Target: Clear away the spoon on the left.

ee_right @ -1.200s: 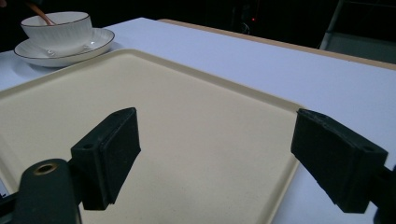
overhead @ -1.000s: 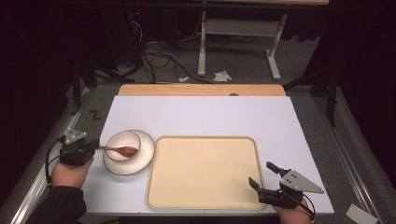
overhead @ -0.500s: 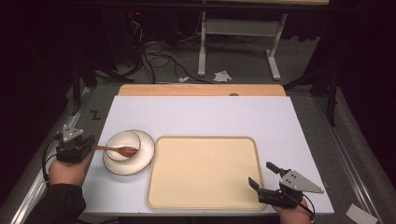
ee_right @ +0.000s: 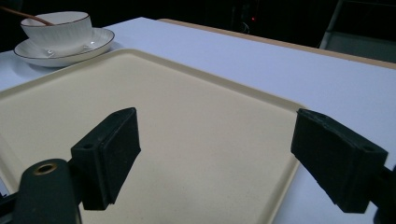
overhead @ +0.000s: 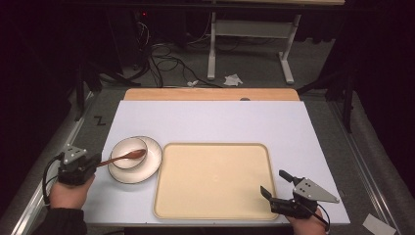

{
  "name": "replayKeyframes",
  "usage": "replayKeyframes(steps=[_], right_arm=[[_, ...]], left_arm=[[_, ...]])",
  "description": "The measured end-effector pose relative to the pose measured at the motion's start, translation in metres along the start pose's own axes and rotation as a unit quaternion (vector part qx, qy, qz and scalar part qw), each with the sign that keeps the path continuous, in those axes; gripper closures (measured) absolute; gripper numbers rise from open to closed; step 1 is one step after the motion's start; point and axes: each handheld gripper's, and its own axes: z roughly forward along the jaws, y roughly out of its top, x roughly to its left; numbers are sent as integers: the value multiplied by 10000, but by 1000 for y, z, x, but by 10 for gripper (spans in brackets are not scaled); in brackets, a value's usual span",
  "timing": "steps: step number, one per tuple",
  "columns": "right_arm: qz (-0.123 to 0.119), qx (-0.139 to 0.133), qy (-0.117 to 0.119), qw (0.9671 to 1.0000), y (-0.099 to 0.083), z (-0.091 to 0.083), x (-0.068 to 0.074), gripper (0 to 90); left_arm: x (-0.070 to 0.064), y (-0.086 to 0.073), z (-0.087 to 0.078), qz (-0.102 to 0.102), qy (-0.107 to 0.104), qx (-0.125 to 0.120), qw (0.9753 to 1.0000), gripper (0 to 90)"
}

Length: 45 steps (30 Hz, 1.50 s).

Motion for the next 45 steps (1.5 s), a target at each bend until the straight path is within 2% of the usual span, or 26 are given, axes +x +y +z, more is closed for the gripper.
replayKeyframes(steps=[4, 11, 16, 19, 21, 22, 24, 27, 30, 34, 36, 40, 42, 45], right_arm=[[41, 0, -1, 10000, -1, 0, -1, 169], [19, -10, 2, 10000, 0, -1, 0, 168], [33, 14, 1, 10000, 0, 0, 0, 168], [14, 11, 1, 10000, 0, 0, 1, 169], [33, 18, -3, 10000, 0, 0, 0, 168], [26, 13, -2, 10000, 0, 0, 0, 168], [24, 10, 2, 10000, 0, 0, 0, 168], [11, 4, 10, 10000, 0, 1, 0, 168], [17, 8, 3, 10000, 0, 0, 0, 169], [45, 1, -4, 10000, 0, 0, 0, 168], [23, 4, 4, 10000, 0, 0, 0, 168], [-9, 4, 2, 10000, 0, 0, 0, 169], [-4, 6, -4, 10000, 0, 0, 0, 168], [-7, 5, -4, 10000, 0, 0, 0, 168]], left_arm=[[3, -7, 0, -83, -38, 75, 9999, 900], [-8, -24, -14, 3, -248, 56, 9997, 886], [-17, -33, -24, -10, -382, -54, 9993, 785], [-25, -37, -31, 34, -452, -153, 9989, 678], [-31, -39, -36, 40, -552, -213, 9982, 651], [-33, -39, -38, 30, -603, -240, 9979, 584], [-38, -41, -41, 31, -691, -291, 9972, 570], [-39, -42, -45, -52, -756, -396, 9963, 530], [-36, -40, -55, -282, -877, -661, 9936, 522], [-31, -40, -65, -401, -873, -850, 9917, 522], [-28, -42, -64, -459, -910, -903, 9907, 527], [-23, -49, -57, -584, -1005, -692, 9908, 546], [-19, -52, -52, -752, -1107, -592, 9892, 566], [-17, -54, -50, -808, -1204, -522, 9880, 591]])
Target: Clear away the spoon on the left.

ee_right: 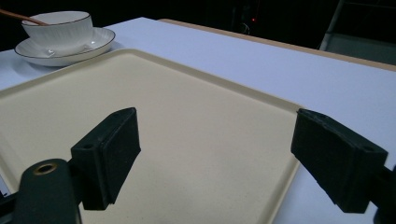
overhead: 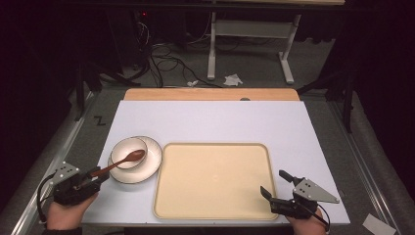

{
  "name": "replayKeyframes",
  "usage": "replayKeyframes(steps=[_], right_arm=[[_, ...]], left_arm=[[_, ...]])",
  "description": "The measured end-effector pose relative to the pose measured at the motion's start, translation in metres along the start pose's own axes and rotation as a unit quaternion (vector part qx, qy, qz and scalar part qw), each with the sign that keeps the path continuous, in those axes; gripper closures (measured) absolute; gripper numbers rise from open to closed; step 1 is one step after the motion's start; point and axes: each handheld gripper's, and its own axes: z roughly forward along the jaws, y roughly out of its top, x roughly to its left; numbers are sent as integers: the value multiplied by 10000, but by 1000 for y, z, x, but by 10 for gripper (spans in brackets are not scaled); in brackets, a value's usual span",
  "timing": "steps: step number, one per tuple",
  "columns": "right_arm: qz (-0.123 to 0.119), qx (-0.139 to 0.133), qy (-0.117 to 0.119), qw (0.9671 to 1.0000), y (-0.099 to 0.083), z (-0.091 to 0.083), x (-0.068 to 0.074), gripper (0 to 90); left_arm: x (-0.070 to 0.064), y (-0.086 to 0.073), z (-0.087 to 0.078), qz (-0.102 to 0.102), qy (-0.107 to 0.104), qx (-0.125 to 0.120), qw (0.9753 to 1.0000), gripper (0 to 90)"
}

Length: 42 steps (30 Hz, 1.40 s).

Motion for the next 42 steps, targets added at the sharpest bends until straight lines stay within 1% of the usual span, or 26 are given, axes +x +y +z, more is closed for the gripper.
replayKeyframes(steps=[2, 3, 5, 7, 9, 10, 12, 15, 18, 21, 22, 24, 25, 29, 34, 36, 38, 40, 41, 42], right_arm=[[-8, 3, 3, 10000, 0, 0, 0, 168], [-7, 4, 0, 10000, 0, 0, 0, 168], [-19, -10, 8, 10000, 0, 0, 0, 168], [-2, -11, 1, 10000, 0, -1, 0, 168], [-1, -10, -7, 10000, 0, -1, 0, 168], [-1, -10, -7, 10000, 0, -1, 0, 168], [-6, -10, -4, 10000, 0, -1, 0, 168], [-6, -13, 5, 10000, 0, -1, 0, 168], [-26, -25, 9, 10000, 0, -1, 0, 168], [-17, -20, 8, 10000, 0, -1, 0, 168], [-18, -19, 7, 10000, 0, -1, 0, 168], [-20, -21, 8, 10000, 0, -1, 1, 169], [-31, -26, 7, 10000, 0, -1, 0, 168], [-25, -23, 7, 10000, 0, -1, 0, 169], [-19, -17, 8, 10000, 0, -1, 1, 168], [-17, -18, 7, 10000, 0, -1, 1, 169], [-16, -17, 6, 10000, 0, -1, 1, 169], [-16, -13, 6, 10000, 0, 0, 1, 168], [-20, -15, 6, 10000, 0, 0, 1, 168], [-14, -13, 13, 10000, 0, 0, 1, 169]], left_arm=[[2, -1, 1, -22, -30, 36, 10000, 634], [3, -2, 1, -25, -24, 65, 10000, 634], [4, -4, 1, 9, -43, 96, 9999, 662], [3, -6, 1, 140, -34, 120, 9998, 674], [2, -8, 2, 277, -99, 172, 9994, 682], [2, -8, 2, 277, -99, 172, 9994, 684], [1, -9, 3, 372, -109, 199, 9990, 677], [0, -10, 4, 463, -72, 248, 9986, 620], [0, -10, 3, 493, -62, 243, 9985, 611], [0, -11, 3, 528, -79, 253, 9983, 663], [0, -11, 3, 543, -96, 269, 9981, 663], [0, -12, 3, 576, -106, 287, 9979, 703], [0, -12, 3, 585, -105, 287, 9978, 755], [1, -12, 3, 623, -63, 250, 9977, 760], [1, -11, 5, 689, -68, 234, 9973, 763], [0, -11, 4, 696, -139, 235, 9972, 766], [-1, -11, 4, 704, -155, 232, 9971, 767], [-1, -10, 4, 697, -239, 246, 9970, 768], [-2, -11, 4, 706, -198, 232, 9970, 769], [-2, -10, 4, 701, -232, 247, 9970, 769]])
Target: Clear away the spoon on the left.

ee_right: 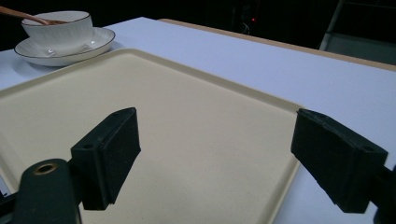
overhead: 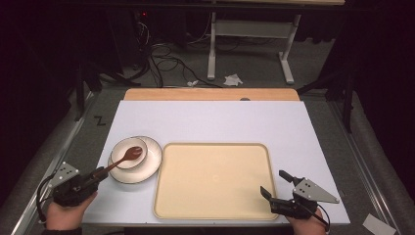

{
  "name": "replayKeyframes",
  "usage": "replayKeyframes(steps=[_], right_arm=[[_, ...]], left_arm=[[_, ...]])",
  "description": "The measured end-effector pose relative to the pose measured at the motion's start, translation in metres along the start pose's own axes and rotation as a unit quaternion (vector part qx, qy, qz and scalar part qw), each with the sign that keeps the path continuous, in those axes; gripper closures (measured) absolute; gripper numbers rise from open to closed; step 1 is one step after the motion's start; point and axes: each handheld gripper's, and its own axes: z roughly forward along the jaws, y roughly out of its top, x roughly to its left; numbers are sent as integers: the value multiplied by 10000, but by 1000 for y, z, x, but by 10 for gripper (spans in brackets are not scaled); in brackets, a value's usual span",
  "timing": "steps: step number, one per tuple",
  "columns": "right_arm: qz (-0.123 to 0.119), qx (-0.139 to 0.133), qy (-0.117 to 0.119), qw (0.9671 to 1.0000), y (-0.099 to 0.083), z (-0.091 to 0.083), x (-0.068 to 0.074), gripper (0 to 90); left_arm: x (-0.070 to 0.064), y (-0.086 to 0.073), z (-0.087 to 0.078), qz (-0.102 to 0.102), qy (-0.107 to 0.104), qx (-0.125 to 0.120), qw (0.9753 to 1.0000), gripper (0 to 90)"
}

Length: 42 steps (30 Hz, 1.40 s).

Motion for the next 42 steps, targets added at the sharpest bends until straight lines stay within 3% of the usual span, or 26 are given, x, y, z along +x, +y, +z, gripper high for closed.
replayKeyframes(steps=[6, 13, 15, 25, 30, 34, 42], right_arm=[[-16, -14, -6, 10000, 0, 0, 0, 168], [-12, -11, -8, 10000, 0, 0, 0, 169], [-11, -4, -2, 10000, 0, 0, 0, 168], [-3, 7, -11, 10000, 0, 0, 0, 169], [15, 14, -14, 10000, 0, 0, 0, 168], [16, 15, -15, 10000, 0, 0, 0, 168], [14, 13, -20, 10000, 0, 0, 0, 168]], left_arm=[[0, 0, 0, -116, -67, -20, 9999, 773], [-2, 1, -3, -109, -6, -187, 9998, 787], [-2, 2, -5, -97, 22, -252, 9996, 840], [-7, 5, -10, -72, 56, -459, 9989, 840], [-9, 7, -15, -107, 141, -748, 9970, 841], [-12, 10, -18, -19, 226, -883, 9958, 840], [-19, 14, -21, 93, 279, -1032, 9942, 840]])
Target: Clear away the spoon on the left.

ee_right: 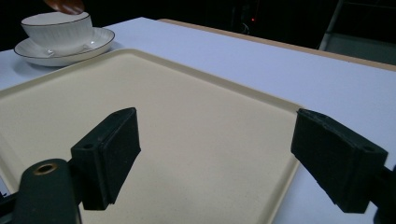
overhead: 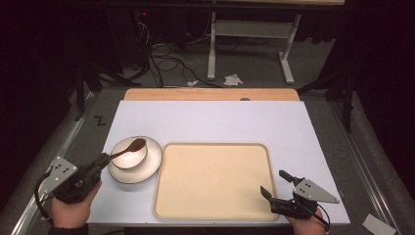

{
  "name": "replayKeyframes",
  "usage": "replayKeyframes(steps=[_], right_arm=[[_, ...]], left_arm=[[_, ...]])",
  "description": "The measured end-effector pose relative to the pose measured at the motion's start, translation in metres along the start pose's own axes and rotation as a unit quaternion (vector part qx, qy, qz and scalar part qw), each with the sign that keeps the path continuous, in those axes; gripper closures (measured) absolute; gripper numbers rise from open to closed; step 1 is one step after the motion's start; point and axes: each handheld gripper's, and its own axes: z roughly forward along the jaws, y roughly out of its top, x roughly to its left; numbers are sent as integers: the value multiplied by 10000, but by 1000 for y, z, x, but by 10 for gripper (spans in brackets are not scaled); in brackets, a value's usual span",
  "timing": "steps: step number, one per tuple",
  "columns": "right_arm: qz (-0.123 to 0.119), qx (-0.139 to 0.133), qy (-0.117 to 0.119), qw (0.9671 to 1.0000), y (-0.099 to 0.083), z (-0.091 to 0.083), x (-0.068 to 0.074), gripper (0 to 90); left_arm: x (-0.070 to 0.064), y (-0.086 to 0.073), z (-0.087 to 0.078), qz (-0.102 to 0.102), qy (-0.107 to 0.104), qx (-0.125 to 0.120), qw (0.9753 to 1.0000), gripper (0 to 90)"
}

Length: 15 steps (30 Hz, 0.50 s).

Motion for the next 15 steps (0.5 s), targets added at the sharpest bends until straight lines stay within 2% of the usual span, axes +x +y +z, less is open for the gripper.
replayKeyframes(steps=[7, 15], right_arm=[[-8, -6, 8, 10000, 0, 0, 0, 169], [-24, -25, 10, 10000, 0, 0, 0, 168]], left_arm=[[-6, 10, -2, 16, 6, -205, 9998, 840], [-24, 28, 6, 88, -118, -465, 9988, 840]])
